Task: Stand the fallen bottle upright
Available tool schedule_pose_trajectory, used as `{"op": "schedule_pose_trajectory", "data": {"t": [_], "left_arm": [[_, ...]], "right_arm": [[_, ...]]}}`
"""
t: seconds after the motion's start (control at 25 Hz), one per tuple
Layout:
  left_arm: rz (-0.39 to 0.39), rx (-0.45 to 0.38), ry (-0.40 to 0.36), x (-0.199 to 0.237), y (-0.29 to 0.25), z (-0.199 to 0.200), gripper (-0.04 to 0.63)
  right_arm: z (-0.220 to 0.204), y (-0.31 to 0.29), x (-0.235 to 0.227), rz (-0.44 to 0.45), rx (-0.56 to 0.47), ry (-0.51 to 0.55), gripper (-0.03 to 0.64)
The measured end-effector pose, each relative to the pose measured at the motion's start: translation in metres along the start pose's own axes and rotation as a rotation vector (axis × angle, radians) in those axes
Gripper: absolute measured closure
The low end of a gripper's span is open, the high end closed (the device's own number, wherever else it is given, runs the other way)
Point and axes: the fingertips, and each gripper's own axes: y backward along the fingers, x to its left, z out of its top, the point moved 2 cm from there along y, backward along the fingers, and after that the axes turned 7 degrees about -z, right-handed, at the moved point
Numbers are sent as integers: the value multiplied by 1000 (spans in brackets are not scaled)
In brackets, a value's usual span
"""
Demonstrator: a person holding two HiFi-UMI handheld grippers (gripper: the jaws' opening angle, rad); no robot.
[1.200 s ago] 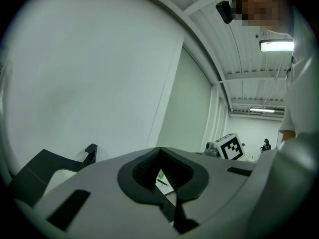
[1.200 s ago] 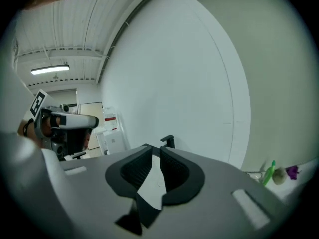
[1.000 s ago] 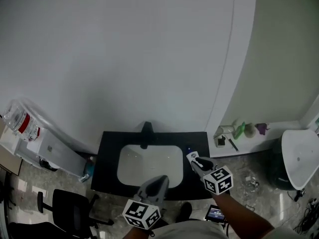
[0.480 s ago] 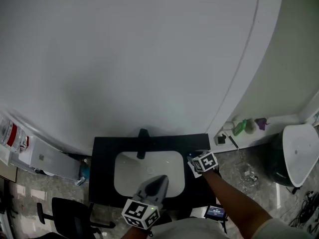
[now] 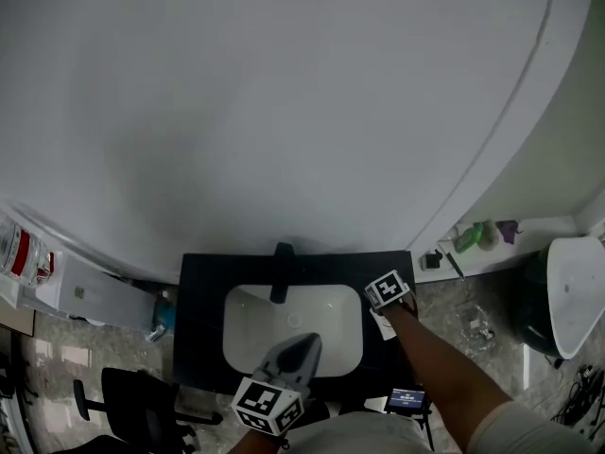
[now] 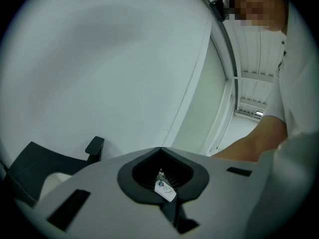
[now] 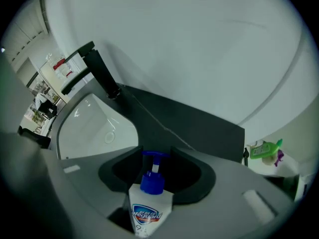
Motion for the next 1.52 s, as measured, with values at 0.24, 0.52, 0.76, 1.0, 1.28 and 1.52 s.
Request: {"op": "schedule_pose_trajectory", "data": {"t": [0.24,0.52,0.76,1.0,1.28,1.52], "left_arm": [[15,1,14,15,4,1,589],[4,2,17,11,1,-1,589],[-20,-6,9,-4,0,0,589],[-48,-13,-14,-26,-2,3,589],[-84,-20,-55,-49,-4,11,589],[-115,-51,-94,-68,-4,27,589]], "right_arm": [[-7,-14,-1,-7,19,1,448],[-2,6,-8,-19,-67,-4,469],[2,44,-16,-46,-200,-23,472],[-10,81,-21,-86,-359,-41,474],[-24,127,-16,-104,-509,-65,474],[-51,165,10,-102,-593,-10,471]]}}
